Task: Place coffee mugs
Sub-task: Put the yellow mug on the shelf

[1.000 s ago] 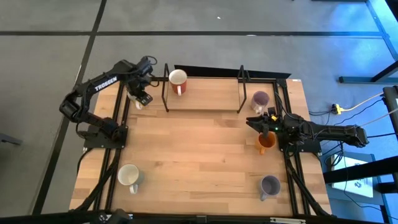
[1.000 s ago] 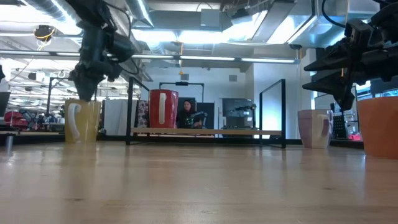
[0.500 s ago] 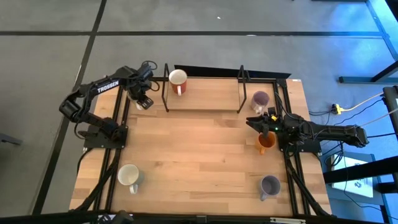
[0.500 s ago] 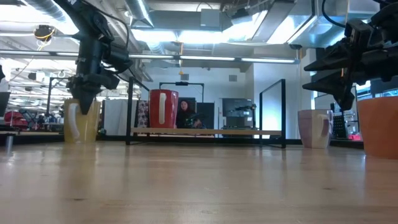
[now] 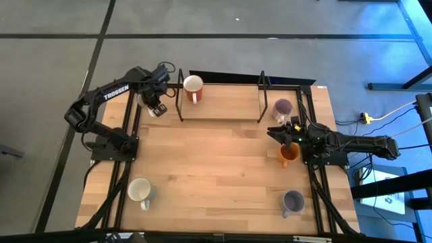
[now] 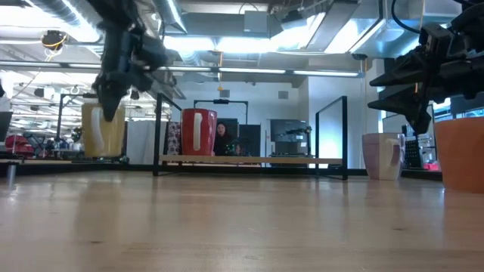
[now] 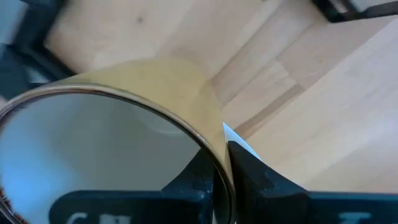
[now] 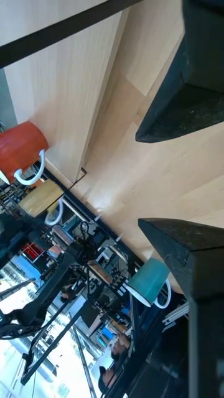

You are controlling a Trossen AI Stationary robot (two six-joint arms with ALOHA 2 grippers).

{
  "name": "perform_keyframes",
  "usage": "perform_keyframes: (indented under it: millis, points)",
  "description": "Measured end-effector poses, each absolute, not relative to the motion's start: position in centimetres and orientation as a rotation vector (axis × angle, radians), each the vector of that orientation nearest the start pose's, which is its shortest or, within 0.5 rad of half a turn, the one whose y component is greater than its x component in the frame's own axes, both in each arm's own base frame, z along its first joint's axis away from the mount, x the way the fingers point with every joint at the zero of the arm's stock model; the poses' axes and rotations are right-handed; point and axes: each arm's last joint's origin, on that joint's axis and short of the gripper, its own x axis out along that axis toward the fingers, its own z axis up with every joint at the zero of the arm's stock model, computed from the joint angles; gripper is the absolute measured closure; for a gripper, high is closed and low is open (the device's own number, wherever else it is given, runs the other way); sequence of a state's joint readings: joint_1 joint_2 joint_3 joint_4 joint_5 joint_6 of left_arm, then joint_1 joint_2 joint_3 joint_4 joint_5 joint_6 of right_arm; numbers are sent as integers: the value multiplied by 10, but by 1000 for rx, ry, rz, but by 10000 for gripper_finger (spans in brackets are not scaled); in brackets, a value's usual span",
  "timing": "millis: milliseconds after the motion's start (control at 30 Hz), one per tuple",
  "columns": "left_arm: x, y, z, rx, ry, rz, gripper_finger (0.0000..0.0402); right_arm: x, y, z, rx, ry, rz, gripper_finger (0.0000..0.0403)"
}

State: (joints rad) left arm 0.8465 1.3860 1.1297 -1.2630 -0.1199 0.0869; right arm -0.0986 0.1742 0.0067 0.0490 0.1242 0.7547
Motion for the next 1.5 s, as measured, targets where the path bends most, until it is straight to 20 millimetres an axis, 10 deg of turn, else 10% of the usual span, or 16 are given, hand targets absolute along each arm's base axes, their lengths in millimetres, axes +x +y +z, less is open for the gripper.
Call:
perform_keyframes:
  millis: [433,667,1133,1500]
  points:
    - [168,172,388,-253,1141,875,383,107,-14,156,749,29,-257,205]
    - [189,166,423,-155,908,819,383,106,-14,156,748,29,-257,205]
    - [292,181,441,-18,856,658,383,106,-14,156,748,38,-256,205]
    - [365,220,369,-90,1008,573,383,106,-14,155,746,46,-250,205]
